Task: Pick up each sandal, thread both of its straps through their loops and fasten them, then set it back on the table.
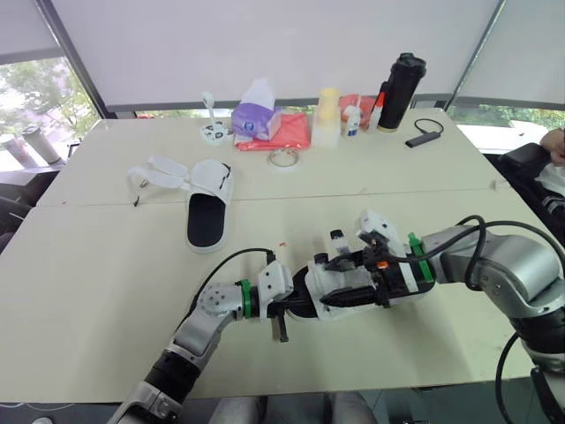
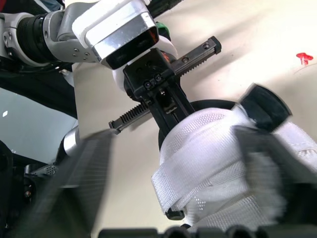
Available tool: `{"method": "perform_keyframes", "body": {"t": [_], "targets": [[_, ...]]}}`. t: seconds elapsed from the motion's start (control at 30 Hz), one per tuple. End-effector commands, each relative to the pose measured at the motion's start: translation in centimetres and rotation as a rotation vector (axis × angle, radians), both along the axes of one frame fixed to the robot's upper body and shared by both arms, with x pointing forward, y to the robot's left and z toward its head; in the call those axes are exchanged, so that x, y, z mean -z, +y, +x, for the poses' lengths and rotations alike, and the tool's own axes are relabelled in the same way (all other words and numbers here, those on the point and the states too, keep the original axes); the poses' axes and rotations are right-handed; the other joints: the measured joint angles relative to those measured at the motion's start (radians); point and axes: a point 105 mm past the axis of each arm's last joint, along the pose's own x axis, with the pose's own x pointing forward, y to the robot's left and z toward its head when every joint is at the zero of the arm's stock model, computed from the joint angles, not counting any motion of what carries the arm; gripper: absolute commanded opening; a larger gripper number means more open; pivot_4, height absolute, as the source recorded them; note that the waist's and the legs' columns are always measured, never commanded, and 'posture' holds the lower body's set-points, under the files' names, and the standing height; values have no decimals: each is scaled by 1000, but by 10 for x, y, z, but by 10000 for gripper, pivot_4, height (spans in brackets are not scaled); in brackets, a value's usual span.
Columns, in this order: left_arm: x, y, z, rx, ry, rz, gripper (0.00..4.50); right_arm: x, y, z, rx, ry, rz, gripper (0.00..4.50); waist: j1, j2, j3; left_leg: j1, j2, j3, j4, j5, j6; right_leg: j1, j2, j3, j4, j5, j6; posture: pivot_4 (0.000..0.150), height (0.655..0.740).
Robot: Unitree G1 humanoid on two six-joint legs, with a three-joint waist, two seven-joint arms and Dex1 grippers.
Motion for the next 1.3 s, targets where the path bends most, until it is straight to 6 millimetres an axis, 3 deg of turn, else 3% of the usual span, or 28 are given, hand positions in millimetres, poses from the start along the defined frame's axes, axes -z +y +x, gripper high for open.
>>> {"method": "perform_keyframes", "body": {"t": [0.03,0.2,0.37,0.5,0.9,1.1,1.2,1.3], "targets": [[16,4,2,-32,37,56,0,-13,1,17,56,-90,29,44808,0,0,0,0,0,0,0,0,0,0,0,0,0,0,0,1500,7400],[16,4,3,-33,35,55,0,-12,0,29,101,-142,21,44808,1,0,0,0,0,0,0,0,0,0,0,0,0,0,0,1500,7400],[17,4,3,-34,34,55,0,-42,1,39,120,-179,101,44808,-1,0,0,0,0,0,0,0,0,0,0,0,1,1,0,1500,7400],[17,4,3,-33,34,54,0,-50,2,44,122,-174,117,44808,1,0,0,0,0,0,0,0,0,0,0,0,0,1,1,1500,7400],[16,2,4,-38,31,48,0,-17,6,46,54,-29,38,44808,-1,0,0,1,-1,0,0,0,0,0,0,0,1,1,1,1500,7400],[17,3,2,-41,33,45,0,-7,11,32,-2,17,24,44808,-1,0,0,1,-1,0,0,0,0,0,0,0,1,1,1,1500,7400],[17,3,2,-41,34,45,0,-5,15,27,-21,24,30,36873,-1,0,0,1,-1,0,0,0,0,0,1,0,1,1,1,1500,7400],[17,3,2,-41,35,46,0,-5,17,25,-24,28,36,22531,-1,0,0,1,-1,0,0,0,0,0,1,0,1,1,1,1500,7400]]}}
